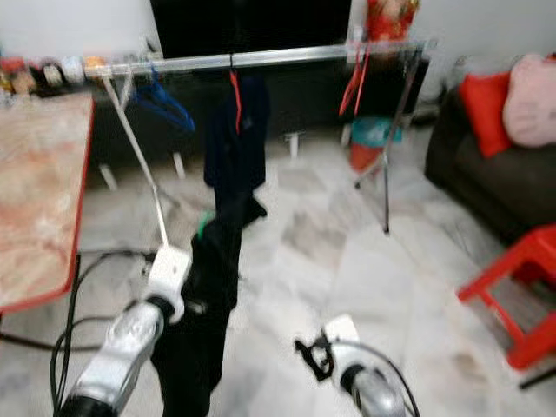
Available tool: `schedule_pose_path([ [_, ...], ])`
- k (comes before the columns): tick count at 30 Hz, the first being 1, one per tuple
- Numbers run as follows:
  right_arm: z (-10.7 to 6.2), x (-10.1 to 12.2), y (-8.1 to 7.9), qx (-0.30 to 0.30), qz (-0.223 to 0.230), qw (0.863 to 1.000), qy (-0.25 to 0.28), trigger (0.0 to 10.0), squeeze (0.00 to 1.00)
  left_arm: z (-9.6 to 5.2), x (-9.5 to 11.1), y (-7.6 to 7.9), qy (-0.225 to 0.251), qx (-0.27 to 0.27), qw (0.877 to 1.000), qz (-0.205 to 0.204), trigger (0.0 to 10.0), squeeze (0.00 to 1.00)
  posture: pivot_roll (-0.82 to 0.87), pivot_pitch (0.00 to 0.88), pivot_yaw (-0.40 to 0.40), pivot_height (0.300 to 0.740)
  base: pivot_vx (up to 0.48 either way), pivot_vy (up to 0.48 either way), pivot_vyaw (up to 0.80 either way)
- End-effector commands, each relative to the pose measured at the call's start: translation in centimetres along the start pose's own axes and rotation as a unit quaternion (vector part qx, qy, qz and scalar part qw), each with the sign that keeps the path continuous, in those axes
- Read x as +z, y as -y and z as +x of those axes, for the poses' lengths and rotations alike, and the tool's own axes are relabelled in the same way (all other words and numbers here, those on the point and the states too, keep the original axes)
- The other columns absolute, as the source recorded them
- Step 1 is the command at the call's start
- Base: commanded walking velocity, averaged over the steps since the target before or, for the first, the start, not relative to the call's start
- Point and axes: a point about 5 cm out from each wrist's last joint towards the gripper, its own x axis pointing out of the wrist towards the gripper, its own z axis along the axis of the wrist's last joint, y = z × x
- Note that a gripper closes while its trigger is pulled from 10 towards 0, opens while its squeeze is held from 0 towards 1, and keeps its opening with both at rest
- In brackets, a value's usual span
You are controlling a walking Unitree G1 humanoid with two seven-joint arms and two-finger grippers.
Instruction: Hang hanger
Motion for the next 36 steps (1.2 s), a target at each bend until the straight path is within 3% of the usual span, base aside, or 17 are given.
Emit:
schedule_pose_path([
  [1,0.1,1.9,0.6,0.020,-0.014,0.999,0.047,10.0,0.00,0.5,2.3,0.0,0.039,-0.012,0.999,0.009,10.0,0.00,-0.02,0.000,-0.006,0.740,0.000,0.000,0.00],
  [4,0.1,2.6,0.4,0.034,0.003,0.996,0.083,10.0,0.00,0.6,2.6,0.2,0.042,-0.027,0.999,0.011,10.0,0.00,-0.03,0.000,-0.006,0.740,0.000,0.000,0.00],
  [7,-0.1,3.7,1.2,0.044,0.004,0.996,0.082,10.0,0.00,0.6,2.9,0.7,0.043,-0.054,0.998,0.009,10.0,0.00,-0.03,0.000,-0.007,0.740,0.000,0.000,0.00],
  [10,-0.5,4.7,0.3,0.123,0.019,0.989,0.075,10.0,0.00,0.6,3.7,1.3,0.048,-0.089,0.995,0.012,10.0,0.00,-0.03,0.000,-0.009,0.740,0.000,0.000,0.00],
  [18,-1.0,5.1,0.6,0.135,-0.020,0.988,0.067,10.0,0.00,0.1,5.2,1.8,0.061,-0.154,0.986,0.018,10.0,0.00,-0.02,0.000,-0.009,0.740,0.000,0.000,0.00],
  [21,-1.3,5.9,0.4,0.164,-0.053,0.984,0.043,10.0,0.00,-0.2,5.9,2.3,0.064,-0.193,0.979,0.007,10.0,0.00,-0.02,0.000,-0.009,0.740,0.000,0.000,0.00],
  [27,-1.0,6.4,0.9,0.122,-0.063,0.989,0.052,10.0,0.00,-0.6,6.8,2.9,0.068,-0.230,0.971,0.004,10.0,0.00,-0.02,0.000,-0.009,0.740,0.000,0.000,0.00],
  [36,-1.0,5.5,1.1,0.099,-0.058,0.993,0.034,10.0,0.00,-1.7,7.8,4.5,0.055,-0.306,0.950,0.007,10.0,0.00,-0.02,0.000,-0.012,0.740,0.000,0.000,0.00],
])
